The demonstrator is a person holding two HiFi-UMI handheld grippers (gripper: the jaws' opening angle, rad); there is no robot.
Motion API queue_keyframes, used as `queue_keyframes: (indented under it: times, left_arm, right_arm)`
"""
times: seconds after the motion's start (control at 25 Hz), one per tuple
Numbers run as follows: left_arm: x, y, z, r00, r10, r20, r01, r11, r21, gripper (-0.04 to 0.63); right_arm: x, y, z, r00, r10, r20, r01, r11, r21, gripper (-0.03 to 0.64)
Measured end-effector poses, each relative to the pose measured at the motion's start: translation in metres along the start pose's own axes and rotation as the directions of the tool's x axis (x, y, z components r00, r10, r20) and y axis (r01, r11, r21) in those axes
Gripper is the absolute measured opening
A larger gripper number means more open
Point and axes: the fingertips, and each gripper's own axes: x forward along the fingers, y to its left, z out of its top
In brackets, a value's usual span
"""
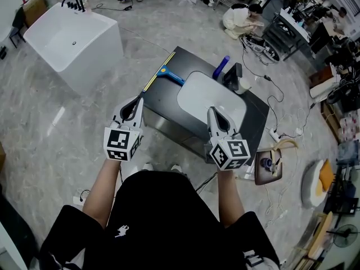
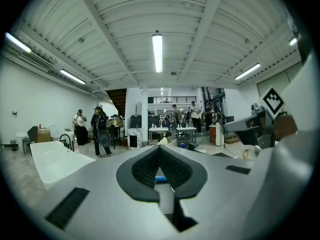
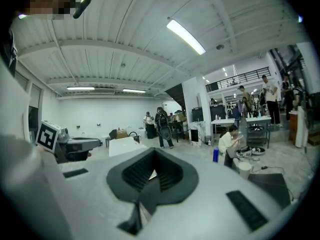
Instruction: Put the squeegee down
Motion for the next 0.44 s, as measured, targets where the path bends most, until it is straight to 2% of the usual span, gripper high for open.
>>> queue_keyframes:
  times: [0.44]
  left_arm:
    - [0.002,0.011,0.0,1.0,0.001,0.004,-0.001,1.0,-0.001,0.002]
  right_arm:
    - [0.014,0.009,-0.001,1.0,0.005,-0.012,-0.005,1.0,-0.023,0.002]
